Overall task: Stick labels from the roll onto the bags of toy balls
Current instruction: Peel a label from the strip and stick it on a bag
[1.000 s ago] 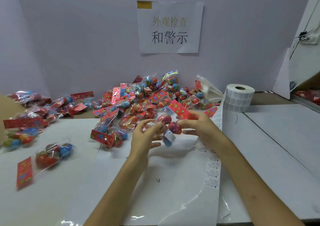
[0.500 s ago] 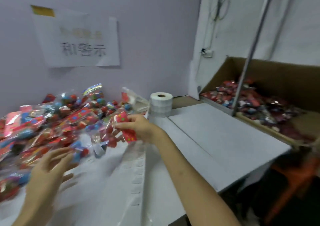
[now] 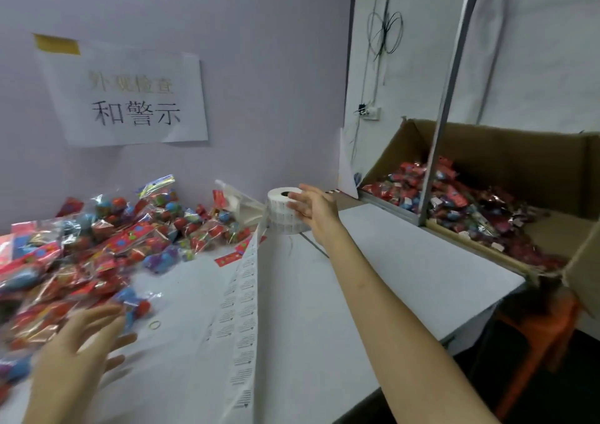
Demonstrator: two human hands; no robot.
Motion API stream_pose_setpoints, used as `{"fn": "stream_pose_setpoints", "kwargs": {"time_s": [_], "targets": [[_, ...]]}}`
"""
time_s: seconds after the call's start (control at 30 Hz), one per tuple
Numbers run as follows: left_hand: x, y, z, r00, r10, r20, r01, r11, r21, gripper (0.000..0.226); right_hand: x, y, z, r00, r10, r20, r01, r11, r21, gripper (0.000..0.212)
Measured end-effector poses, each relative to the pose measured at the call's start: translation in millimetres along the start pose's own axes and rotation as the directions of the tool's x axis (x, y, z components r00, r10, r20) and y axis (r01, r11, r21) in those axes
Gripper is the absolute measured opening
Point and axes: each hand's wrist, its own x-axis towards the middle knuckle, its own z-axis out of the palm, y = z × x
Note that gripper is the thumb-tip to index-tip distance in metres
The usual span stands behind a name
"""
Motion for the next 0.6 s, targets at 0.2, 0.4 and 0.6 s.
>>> {"fn": "stream_pose_setpoints", "kwargs": {"time_s": [0.2, 0.4, 0.6], "targets": [[-14, 16, -3, 0.977, 0.207, 0.06, -0.215, 0.933, 0.289, 0.019, -18, 11, 58, 0.975, 0.0, 0.22, 0.038, 0.985, -0.17, 0.02], [-10, 37, -1, 0.933, 0.361, 0.005, -0.336, 0.863, 0.377, 0.026, -15, 44, 122, 0.917, -0.025, 0.398, 0.257, 0.8, -0.543, 0.026], [20, 38, -24, 0.938, 0.344, 0.05, -0.318, 0.79, 0.525, 0.014, 6, 93, 146, 0.926, 0.064, 0.373, 0.323, 0.377, -0.868, 0.031]]}}
